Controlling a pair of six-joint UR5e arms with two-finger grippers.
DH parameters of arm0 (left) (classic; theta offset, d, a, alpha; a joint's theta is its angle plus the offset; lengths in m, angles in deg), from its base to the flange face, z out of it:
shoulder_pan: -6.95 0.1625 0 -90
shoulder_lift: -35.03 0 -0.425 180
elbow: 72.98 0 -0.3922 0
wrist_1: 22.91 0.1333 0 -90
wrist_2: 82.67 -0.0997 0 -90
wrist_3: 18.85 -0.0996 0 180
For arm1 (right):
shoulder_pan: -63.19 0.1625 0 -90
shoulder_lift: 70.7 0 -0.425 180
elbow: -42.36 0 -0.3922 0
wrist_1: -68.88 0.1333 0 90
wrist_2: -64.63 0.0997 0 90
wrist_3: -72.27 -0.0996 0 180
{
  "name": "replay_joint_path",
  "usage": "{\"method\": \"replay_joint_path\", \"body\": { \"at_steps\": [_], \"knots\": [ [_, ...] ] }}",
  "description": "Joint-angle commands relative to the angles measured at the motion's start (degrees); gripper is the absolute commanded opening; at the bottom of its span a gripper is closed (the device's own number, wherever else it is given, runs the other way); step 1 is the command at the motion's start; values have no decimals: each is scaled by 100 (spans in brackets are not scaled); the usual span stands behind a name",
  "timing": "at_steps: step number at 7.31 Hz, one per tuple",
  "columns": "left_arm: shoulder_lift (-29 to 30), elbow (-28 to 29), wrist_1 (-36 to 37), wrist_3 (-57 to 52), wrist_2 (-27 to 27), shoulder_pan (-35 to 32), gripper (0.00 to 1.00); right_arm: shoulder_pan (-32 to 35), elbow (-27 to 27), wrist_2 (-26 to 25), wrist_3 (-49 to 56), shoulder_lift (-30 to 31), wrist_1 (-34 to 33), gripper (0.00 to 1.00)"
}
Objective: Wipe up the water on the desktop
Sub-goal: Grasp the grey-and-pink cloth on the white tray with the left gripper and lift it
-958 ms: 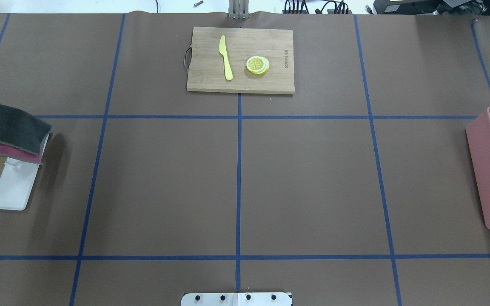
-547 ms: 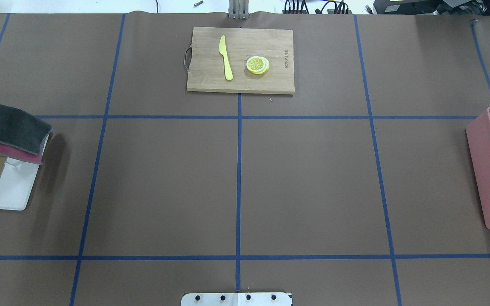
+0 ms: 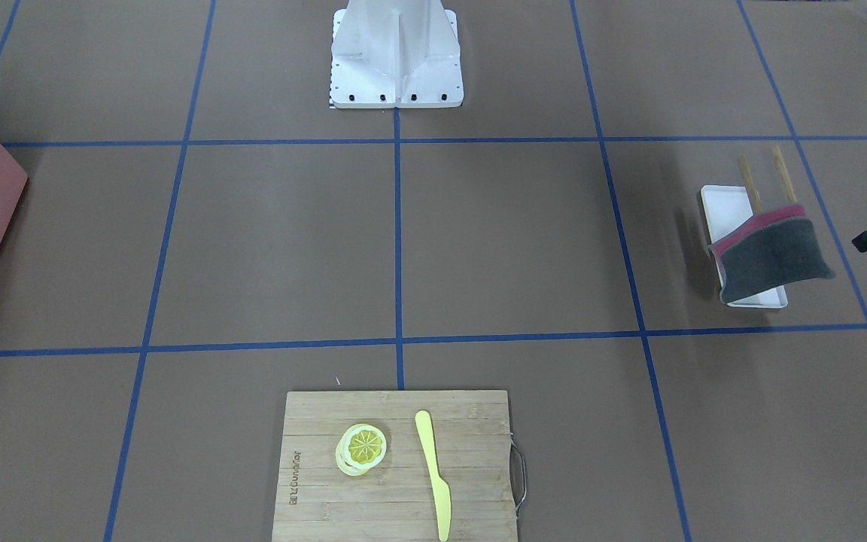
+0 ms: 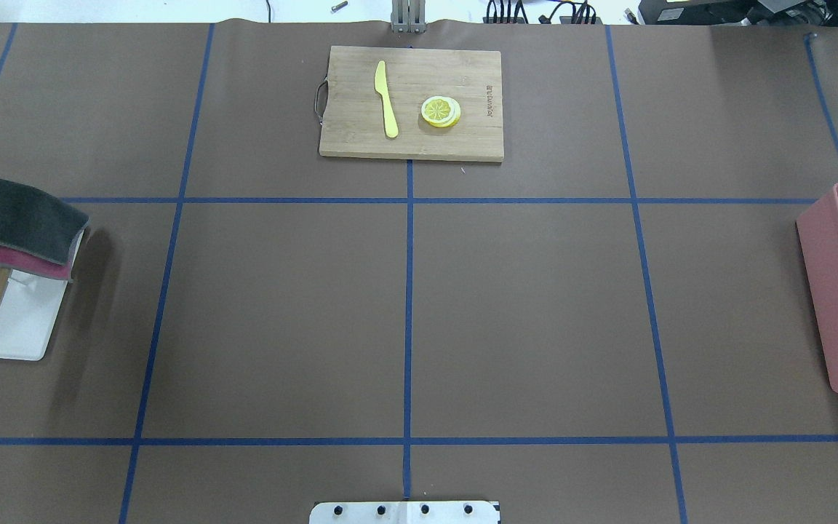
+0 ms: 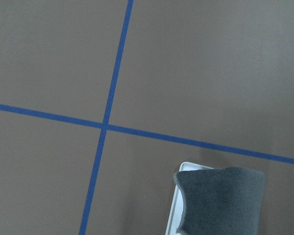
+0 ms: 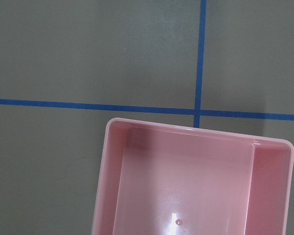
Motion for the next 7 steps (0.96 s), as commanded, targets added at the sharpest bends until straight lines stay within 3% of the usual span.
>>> {"method": "replay_joint_path", "body": {
  "at_steps": [1,6,7],
  "knots": [
    [21,66,-601,795,42,361,98,-6,16,16,-13,-22,-1,100],
    [-66,251,-584,682,43,405,97,-6,24,51,-39,-48,-19,100],
    [-110,251,-584,682,43,414,92,-15,24,51,-39,-57,-19,100]
  ]
}}
